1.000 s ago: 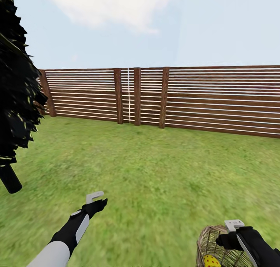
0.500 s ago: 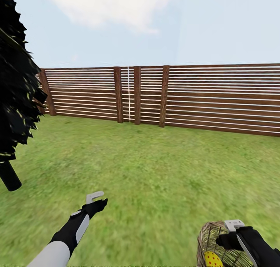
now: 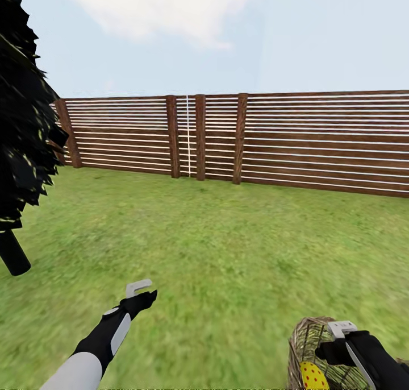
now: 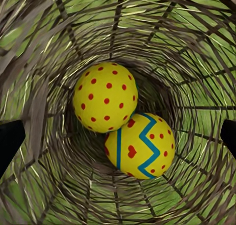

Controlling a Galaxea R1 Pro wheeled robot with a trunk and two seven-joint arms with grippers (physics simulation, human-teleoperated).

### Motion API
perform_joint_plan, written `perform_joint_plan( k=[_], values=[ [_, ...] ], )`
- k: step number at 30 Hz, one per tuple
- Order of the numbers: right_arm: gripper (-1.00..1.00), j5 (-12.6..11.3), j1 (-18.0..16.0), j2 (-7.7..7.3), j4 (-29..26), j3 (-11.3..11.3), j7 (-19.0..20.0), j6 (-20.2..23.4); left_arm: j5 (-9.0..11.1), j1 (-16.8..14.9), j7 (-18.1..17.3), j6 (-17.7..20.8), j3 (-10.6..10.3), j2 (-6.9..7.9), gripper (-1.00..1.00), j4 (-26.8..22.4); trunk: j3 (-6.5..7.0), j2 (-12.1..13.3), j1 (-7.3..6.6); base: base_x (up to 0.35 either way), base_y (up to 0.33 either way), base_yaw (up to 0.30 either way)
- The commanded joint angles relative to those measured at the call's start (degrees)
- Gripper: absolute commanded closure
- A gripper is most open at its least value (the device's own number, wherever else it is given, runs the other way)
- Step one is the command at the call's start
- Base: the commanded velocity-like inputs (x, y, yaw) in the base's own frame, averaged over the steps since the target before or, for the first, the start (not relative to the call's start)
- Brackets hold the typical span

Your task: Take the three Easter eggs out of the wicker basket on the lawn in the garden, then place them on the lawn next to a single tree (choose any tree) so that all three eggs are next to the same tree and none are left in the basket.

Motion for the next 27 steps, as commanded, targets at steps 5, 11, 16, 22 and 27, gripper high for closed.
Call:
perform_joint_plan(
  k=[5,11,16,22,27],
  values=[
    [-1.00,0.50,-0.02,-0.02,-0.08,-0.16,0.43,0.24,0.42,-0.02,-0.40,0.47,0.43,-0.21,-1.00,-0.11,-0.96,-2.05,1.09,0.000,0.000,0.000],
    [-1.00,0.50,-0.02,-0.04,-0.08,-0.16,0.43,0.24,0.39,-0.02,-0.40,0.47,0.43,-0.24,-1.00,-0.11,-2.04,-4.45,2.41,0.000,0.000,0.000],
    [-1.00,0.50,-0.02,-0.05,-0.08,-0.16,0.43,0.24,0.39,-0.02,-0.42,0.47,0.43,-0.26,-1.00,-0.11,-2.94,-6.46,3.51,0.000,0.000,0.000],
    [-1.00,0.42,-0.02,-0.29,-0.08,-0.26,0.43,0.24,0.39,-0.02,-0.44,0.47,0.43,-0.33,-1.00,-0.11,-4.01,-8.86,4.83,0.000,0.000,0.000],
    [-1.00,0.32,-0.02,-0.88,-0.08,-0.33,0.43,0.24,0.39,-0.02,-0.46,0.47,0.43,-0.33,-1.00,-0.11,-4.91,-10.87,5.93,0.000,0.000,0.000]
  ],
)
